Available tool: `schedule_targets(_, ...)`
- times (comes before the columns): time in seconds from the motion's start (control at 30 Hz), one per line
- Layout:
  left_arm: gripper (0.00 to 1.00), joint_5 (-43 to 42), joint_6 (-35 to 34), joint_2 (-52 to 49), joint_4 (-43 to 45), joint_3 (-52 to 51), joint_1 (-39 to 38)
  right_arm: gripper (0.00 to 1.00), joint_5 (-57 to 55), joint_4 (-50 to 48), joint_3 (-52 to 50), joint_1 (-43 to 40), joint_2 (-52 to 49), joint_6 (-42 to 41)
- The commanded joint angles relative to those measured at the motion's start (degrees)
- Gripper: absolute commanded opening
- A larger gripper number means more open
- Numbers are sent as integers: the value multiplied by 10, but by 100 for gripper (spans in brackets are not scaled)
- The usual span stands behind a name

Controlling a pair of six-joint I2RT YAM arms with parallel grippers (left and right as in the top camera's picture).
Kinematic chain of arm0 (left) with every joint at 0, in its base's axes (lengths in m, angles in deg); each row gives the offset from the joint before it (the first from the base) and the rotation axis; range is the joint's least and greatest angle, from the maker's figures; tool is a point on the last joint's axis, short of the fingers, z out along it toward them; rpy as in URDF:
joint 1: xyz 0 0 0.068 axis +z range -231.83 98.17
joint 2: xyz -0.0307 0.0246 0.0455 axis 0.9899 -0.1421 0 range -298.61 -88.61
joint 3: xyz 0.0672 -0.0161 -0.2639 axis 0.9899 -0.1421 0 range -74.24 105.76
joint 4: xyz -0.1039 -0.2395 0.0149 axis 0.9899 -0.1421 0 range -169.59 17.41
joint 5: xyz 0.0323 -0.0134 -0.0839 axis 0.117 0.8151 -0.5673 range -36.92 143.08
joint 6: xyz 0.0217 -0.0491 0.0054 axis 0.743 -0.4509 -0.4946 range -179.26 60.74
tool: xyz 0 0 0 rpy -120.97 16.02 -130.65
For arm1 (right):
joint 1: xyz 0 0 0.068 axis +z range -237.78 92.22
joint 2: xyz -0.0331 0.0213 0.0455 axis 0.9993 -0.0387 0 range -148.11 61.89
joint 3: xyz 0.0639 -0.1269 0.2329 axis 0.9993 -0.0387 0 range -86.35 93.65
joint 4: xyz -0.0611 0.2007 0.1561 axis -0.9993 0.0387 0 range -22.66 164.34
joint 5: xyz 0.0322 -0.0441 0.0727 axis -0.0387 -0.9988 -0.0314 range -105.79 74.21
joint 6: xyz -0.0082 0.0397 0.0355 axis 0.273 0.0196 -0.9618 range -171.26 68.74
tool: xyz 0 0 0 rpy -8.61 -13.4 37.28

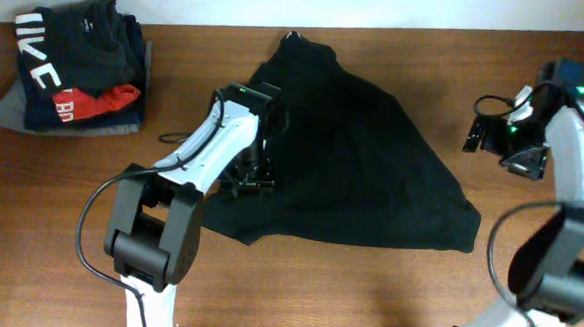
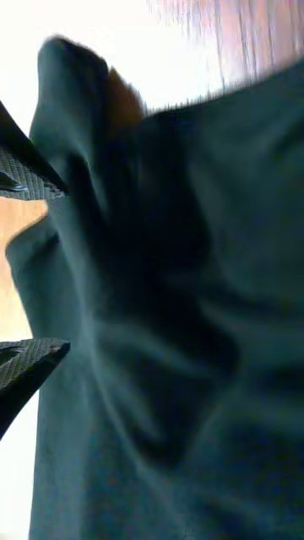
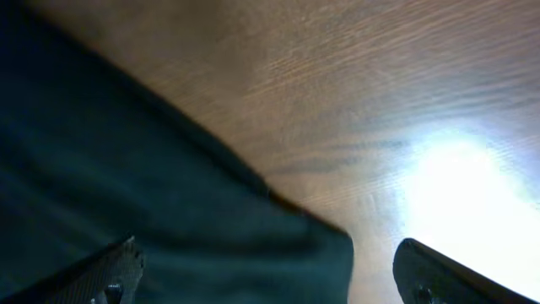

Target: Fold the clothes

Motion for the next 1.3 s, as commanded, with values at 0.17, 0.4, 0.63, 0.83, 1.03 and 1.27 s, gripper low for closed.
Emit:
schedule_targets(0.17, 54, -19, 11, 2, 23, 7, -27, 97, 51, -17, -2, 0, -99, 2)
schedule_targets(0.4, 54, -19, 11, -1, 34, 7, -29, 73, 104, -17, -3, 0, -116, 2)
schedule_targets(0.63, 54, -19, 11, -17, 36, 7, -29, 11, 142, -24, -3, 0, -117, -5)
schedule_targets(0.83, 54, -19, 11, -23, 40, 7, -29, 19, 143, -24, -3, 0, -117, -5)
schedule_targets(1.03, 54, -19, 11, -23, 40, 7, -29, 79, 63, -3, -3, 0, -118, -5)
schedule_targets(1.27, 55, -19, 11, -23, 44, 7, -29, 67, 66, -2, -14, 0, -118, -5)
